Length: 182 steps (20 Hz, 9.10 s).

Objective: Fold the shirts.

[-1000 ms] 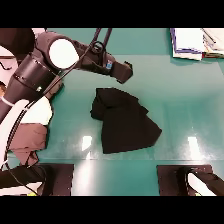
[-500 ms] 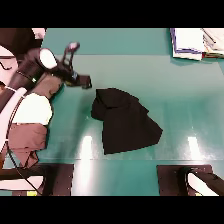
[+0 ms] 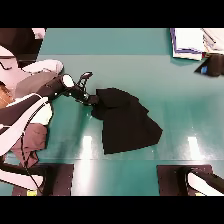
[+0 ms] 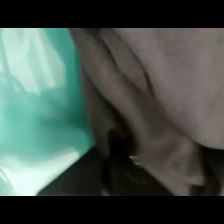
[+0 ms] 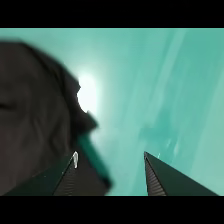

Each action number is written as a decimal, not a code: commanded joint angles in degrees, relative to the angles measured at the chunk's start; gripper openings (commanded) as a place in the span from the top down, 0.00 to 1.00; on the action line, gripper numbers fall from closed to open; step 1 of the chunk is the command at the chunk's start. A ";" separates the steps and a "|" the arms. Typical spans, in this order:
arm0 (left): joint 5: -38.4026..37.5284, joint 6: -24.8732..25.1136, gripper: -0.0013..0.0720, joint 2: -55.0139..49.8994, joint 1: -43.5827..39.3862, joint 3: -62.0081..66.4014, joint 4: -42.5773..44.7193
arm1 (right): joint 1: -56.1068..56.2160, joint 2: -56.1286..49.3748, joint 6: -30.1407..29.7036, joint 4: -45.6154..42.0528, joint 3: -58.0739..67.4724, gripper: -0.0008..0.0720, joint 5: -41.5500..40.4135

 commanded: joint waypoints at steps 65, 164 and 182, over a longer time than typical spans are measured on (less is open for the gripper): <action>-22.21 -1.51 0.19 5.18 20.46 19.12 9.22 | -7.69 -30.69 -1.86 4.81 13.66 0.28 -0.26; -20.13 2.29 0.94 -6.23 15.96 19.39 5.84 | -6.10 -26.73 -1.92 -8.74 -4.66 0.97 -12.15; -14.97 -9.68 0.36 38.42 15.93 -35.89 10.27 | -13.27 1.66 -5.81 6.88 -30.77 0.32 -11.32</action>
